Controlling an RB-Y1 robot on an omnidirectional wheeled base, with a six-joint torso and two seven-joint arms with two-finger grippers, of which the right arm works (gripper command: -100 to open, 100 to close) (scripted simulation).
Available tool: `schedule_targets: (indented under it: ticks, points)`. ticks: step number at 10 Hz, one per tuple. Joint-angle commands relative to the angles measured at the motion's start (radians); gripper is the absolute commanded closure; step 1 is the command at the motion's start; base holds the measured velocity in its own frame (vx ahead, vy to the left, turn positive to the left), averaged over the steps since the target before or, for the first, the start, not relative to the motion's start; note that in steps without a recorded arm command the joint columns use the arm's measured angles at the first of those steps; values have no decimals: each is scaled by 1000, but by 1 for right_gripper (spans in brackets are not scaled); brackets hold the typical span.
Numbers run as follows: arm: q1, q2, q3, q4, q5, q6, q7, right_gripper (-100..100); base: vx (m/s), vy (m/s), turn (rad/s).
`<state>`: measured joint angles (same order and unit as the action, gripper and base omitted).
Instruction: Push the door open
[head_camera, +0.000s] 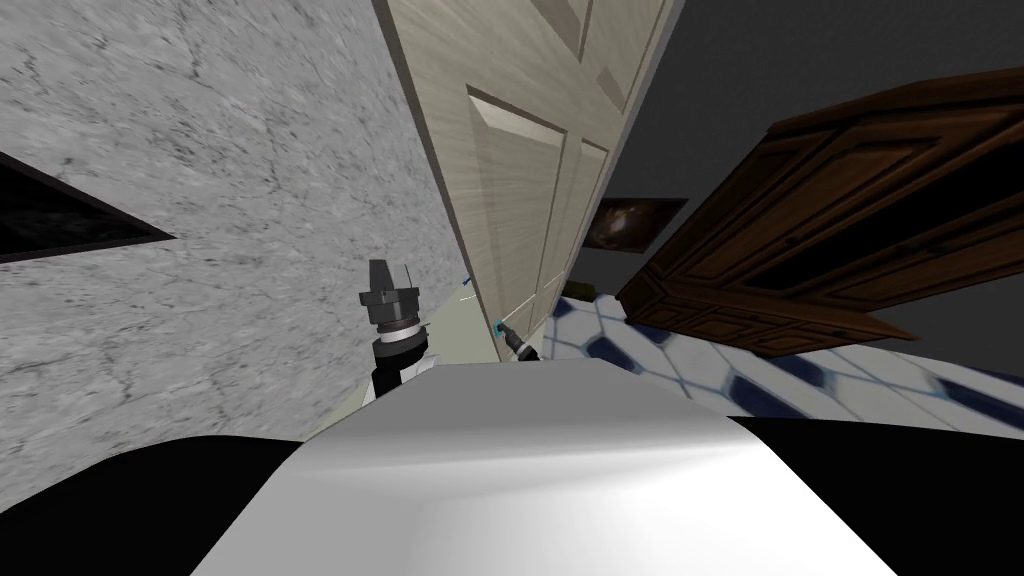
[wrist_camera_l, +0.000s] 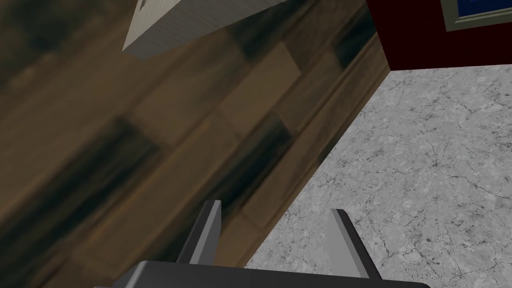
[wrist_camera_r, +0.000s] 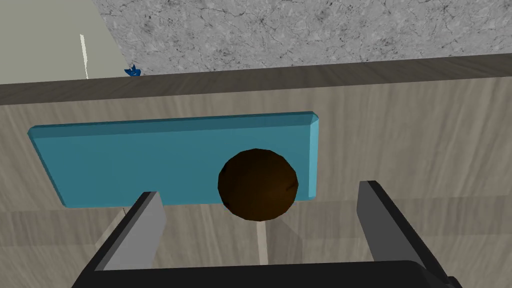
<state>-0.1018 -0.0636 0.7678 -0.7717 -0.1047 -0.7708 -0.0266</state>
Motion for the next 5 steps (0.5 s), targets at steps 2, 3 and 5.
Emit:
schedule_targets:
  ticks: [2, 3, 5]
  points:
    - [0, 5, -3, 2, 0, -2, 2, -100, 125, 92, 6]
    - [0, 5, -3, 2, 0, -2, 2, 100, -14, -10, 6]
    - [0, 5, -3, 2, 0, -2, 2, 100, -20, -18, 8]
